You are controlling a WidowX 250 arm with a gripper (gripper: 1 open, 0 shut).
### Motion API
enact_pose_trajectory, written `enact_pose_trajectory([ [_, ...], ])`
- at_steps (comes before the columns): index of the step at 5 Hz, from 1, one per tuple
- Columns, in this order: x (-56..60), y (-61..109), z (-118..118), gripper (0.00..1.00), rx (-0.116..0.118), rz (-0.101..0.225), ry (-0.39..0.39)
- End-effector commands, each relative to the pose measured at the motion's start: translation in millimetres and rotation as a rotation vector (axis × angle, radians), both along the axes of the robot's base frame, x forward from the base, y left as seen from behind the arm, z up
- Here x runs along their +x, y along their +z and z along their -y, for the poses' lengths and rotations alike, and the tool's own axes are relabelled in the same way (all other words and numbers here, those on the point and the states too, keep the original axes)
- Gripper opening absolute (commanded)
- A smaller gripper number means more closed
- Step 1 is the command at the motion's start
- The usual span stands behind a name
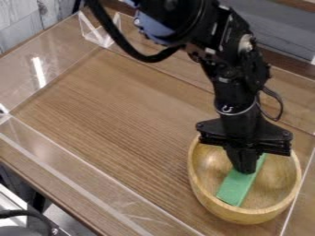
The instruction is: Put the green block in the brown bowl
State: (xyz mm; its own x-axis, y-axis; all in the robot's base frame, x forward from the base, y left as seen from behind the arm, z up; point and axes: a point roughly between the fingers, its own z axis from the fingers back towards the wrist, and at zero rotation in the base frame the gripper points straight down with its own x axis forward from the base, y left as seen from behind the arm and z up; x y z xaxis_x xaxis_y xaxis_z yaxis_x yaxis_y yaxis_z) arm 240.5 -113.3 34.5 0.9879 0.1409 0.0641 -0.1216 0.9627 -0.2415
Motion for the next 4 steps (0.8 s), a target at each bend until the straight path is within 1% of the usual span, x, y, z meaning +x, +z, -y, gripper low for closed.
enact_pose_trajectory([
  [1,-15.6,-3.8,-4.0,0.0,0.029,-0.053,-0.028],
  [3,-22.8,5.2,-5.9,0.0,0.04,-0.082,-0.038],
  [4,-23.6,10.5,-8.3,0.0,0.043,-0.094,-0.053],
])
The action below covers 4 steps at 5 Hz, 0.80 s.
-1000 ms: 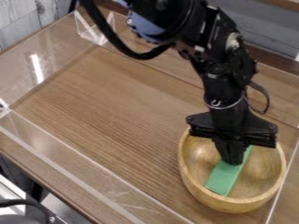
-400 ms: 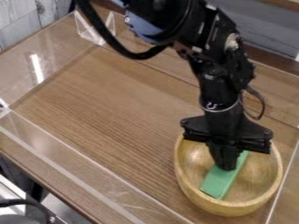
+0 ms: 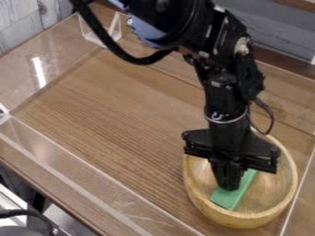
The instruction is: Put the green block in the brown bowl
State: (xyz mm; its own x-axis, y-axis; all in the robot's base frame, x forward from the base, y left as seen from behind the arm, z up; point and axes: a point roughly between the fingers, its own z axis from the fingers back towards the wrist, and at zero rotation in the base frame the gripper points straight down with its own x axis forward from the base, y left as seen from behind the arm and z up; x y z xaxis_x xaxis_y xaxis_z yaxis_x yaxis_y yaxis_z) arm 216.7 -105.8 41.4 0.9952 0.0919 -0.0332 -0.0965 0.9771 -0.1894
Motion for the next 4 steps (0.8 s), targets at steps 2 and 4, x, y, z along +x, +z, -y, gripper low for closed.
enact_pose_trajectory([
  [2,0.3,12.5,-5.6,0.0,0.001,-0.007,-0.023],
  [4,2.5,19.1,-10.6,0.0,0.001,-0.018,-0.032],
])
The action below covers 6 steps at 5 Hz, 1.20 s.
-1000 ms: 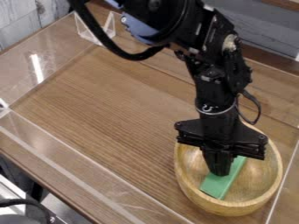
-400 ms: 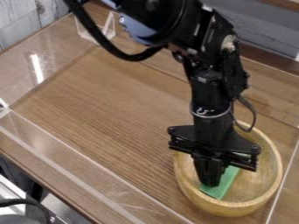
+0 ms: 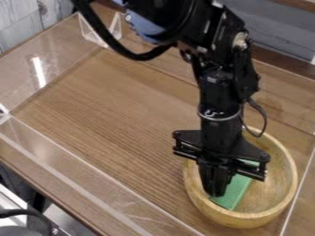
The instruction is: Put the green block in the brown bowl
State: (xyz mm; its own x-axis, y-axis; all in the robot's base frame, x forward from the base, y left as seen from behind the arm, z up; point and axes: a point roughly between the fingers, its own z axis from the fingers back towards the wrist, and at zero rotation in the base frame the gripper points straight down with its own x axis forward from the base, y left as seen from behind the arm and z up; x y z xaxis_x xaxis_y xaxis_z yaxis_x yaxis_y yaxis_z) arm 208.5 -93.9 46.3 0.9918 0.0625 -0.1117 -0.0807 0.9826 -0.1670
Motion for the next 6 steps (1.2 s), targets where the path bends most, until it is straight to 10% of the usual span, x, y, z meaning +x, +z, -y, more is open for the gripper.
enact_pose_trajectory([
  [1,11.8,20.0,-1.7,0.0,-0.015,0.056,-0.007],
  [6,16.0,40.7,-16.7,0.0,-0.021,0.062,0.003],
])
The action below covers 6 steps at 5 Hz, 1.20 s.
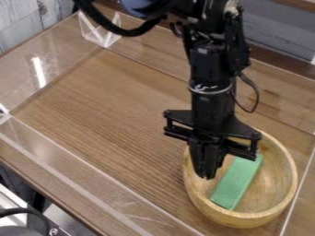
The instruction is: Put the green block in the brown bowl
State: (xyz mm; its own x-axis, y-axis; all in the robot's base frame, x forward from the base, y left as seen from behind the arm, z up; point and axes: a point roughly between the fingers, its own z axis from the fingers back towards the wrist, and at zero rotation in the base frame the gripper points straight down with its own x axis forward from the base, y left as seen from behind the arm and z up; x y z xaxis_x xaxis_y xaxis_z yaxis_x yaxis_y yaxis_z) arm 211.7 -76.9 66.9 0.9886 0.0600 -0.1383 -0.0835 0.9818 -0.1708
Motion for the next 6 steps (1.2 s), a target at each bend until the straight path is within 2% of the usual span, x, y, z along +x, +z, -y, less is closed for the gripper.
enact_pose_trajectory([
  [1,12.4,24.3,-1.9,0.0,-0.017,0.091,0.009],
  [2,11.2,34.6,-4.5,0.0,-0.021,0.099,0.01],
  [3,12.5,60.3,-8.4,0.0,-0.022,0.12,0.011],
  [4,26.1,101.8,-24.5,0.0,-0.014,0.16,0.036],
  [5,42.3,130.9,-43.2,0.0,0.003,0.194,0.063],
  [6,50.7,139.8,-67.3,0.0,0.021,0.208,0.084],
])
